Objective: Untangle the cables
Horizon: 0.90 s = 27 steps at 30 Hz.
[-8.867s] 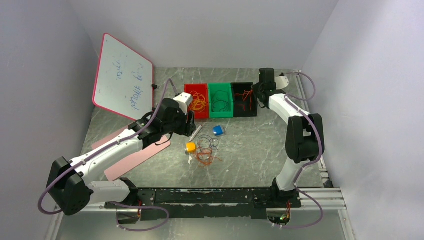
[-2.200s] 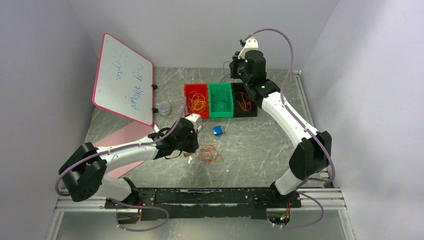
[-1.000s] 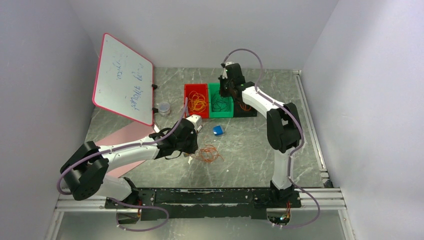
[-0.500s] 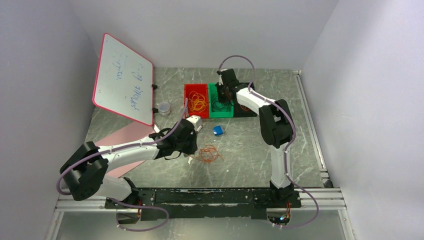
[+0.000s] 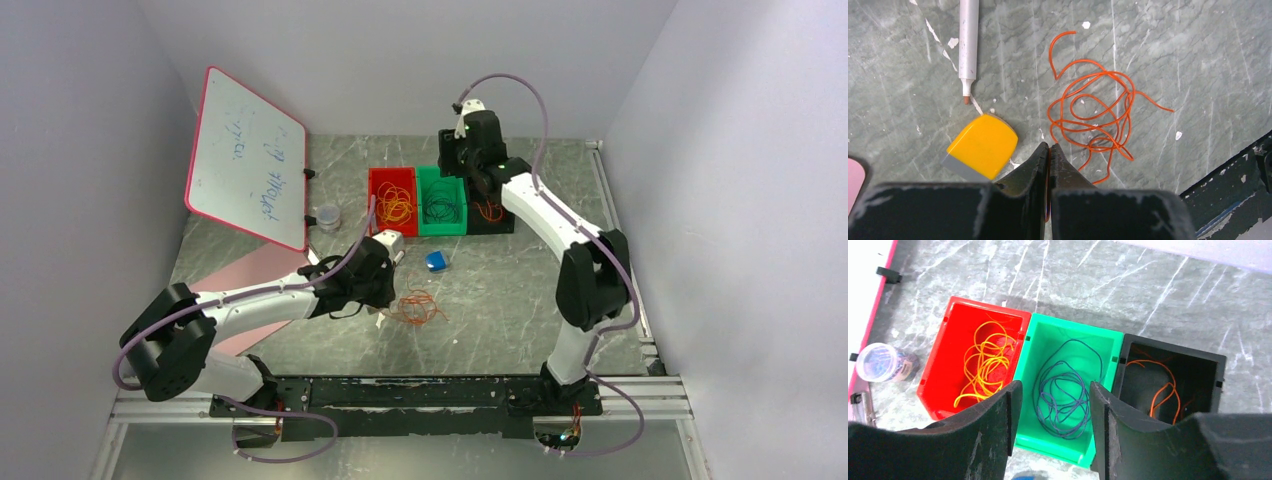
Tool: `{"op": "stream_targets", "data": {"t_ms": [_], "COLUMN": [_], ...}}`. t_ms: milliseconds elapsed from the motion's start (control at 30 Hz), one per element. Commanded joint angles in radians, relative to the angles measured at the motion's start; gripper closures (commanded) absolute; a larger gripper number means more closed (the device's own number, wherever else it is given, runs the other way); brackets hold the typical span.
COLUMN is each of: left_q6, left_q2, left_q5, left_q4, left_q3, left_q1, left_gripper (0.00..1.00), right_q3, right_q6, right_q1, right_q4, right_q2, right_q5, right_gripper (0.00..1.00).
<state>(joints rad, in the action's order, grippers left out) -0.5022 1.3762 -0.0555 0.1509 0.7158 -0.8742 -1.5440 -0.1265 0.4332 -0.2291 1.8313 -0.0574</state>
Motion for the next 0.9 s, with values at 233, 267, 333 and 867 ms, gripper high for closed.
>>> {"op": "stream_targets", "data": {"t_ms": [233, 267, 333, 867], "left_q6": [0.014, 0.016, 0.016, 0.091], "left_q2": [0.004, 0.006, 0.002, -0.101], "left_q5": [0.017, 0.018, 0.012, -0.011], "left_q4": [-0.003, -0.002, 0.003, 0.152], "left_q3": [0.051, 0.054, 0.063, 0.341], "left_q1": [-0.007, -0.008, -0.007, -0.005], "left_gripper": [0.93, 0.93, 0.93, 0.93], "right_q3": [0.269, 0.291, 0.340, 0.989], "right_q6": [-0.076, -0.089, -0.123, -0.346], "right_q1": [0.001, 0.001, 0.001, 0.181], "right_q4": [-0.029, -0.052, -0.090, 0.472], "right_q2": [-0.299, -0.320, -0.356, -0.671], "right_q5": [0.131, 0.135, 0.151, 0.288], "right_gripper": [0.45, 0.45, 0.45, 0.44]}}
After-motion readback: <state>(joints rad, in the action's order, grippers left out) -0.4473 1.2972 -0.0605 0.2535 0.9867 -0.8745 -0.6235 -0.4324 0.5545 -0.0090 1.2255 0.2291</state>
